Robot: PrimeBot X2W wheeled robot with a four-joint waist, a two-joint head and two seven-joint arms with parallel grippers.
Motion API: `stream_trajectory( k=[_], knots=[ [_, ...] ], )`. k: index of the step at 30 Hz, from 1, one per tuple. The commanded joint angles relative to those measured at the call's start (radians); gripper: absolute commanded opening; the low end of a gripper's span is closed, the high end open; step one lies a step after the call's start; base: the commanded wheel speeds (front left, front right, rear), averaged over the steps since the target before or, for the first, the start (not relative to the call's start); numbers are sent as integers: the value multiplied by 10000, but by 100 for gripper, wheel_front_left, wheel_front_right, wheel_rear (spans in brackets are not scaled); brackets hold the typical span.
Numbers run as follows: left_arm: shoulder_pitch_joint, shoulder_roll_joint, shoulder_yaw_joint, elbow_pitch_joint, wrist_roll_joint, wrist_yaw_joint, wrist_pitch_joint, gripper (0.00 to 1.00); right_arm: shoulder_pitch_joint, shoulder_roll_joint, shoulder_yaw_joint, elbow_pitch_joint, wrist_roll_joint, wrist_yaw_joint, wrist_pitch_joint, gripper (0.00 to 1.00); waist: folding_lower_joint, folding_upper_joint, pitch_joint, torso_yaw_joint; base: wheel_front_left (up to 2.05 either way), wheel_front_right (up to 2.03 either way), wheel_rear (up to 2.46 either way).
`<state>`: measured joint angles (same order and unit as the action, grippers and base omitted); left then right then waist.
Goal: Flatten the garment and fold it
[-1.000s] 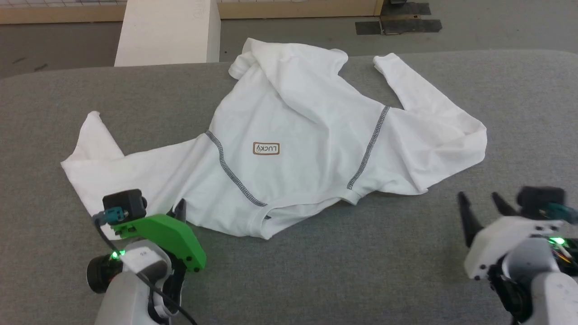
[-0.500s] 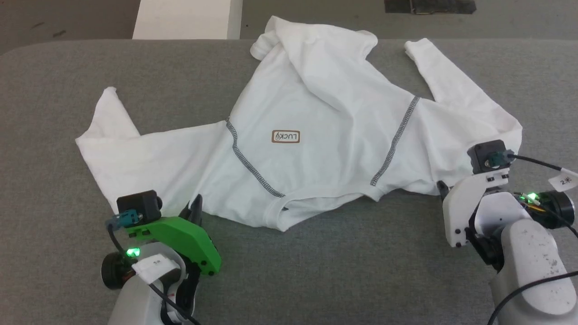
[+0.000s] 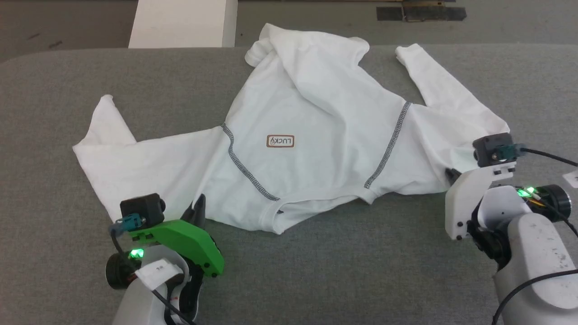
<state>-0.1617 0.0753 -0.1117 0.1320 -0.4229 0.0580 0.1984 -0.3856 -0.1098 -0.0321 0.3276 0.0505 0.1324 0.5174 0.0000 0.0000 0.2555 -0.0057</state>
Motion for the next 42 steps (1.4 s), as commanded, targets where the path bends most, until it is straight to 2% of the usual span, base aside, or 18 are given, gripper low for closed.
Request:
stream_trajectory(
  k=[1, 7, 13, 16, 22, 29, 35, 42],
  knots=[
    [-137, -13, 4, -24, -125, -72, -157, 0, 117, -22, -78, -199, 197, -17, -142, 0, 0, 0, -184, -74, 0, 0, 0],
    [-124, -59, 105, -418, -420, -214, -707, 0, 644, -71, -517, -1581, 1189, -17, -221, 0, 0, 0, -632, -82, 0, 0, 0],
    [417, -43, 512, -1431, -817, -132, -1076, 0, 2033, 125, -1080, -3812, 2532, -17, 327, 0, 0, 0, -1097, -200, 0, 0, 0],
    [534, 76, 650, -2318, -998, -246, -1103, 0, 2470, 337, -1289, -5016, 3559, -17, 623, 0, 0, 0, -1318, -315, 0, 0, 0],
    [-1003, 828, 790, -3827, -1100, -563, -365, 0, 1268, 317, -1598, -6529, 4803, -17, 1301, 0, 0, 0, -1672, -424, 0, 0, 0],
    [-3951, 1752, 878, -3767, -998, -804, 646, 0, -1702, -274, -1635, -6420, 5322, -17, 2457, 0, 0, 0, -2008, -494, 0, 0, 0],
    [-6052, 2229, 818, -3037, -829, -892, 1202, 0, -4048, -494, -1827, -5344, 5377, -17, 3143, 0, 0, 0, -1947, -398, 0, 0, 0],
    [-7895, 2873, 644, -1524, -289, -926, 1725, 0, -6086, -524, -1765, -3961, 5173, -17, 3556, 0, 0, 0, -1316, -313, 0, 0, 0]
  ],
)
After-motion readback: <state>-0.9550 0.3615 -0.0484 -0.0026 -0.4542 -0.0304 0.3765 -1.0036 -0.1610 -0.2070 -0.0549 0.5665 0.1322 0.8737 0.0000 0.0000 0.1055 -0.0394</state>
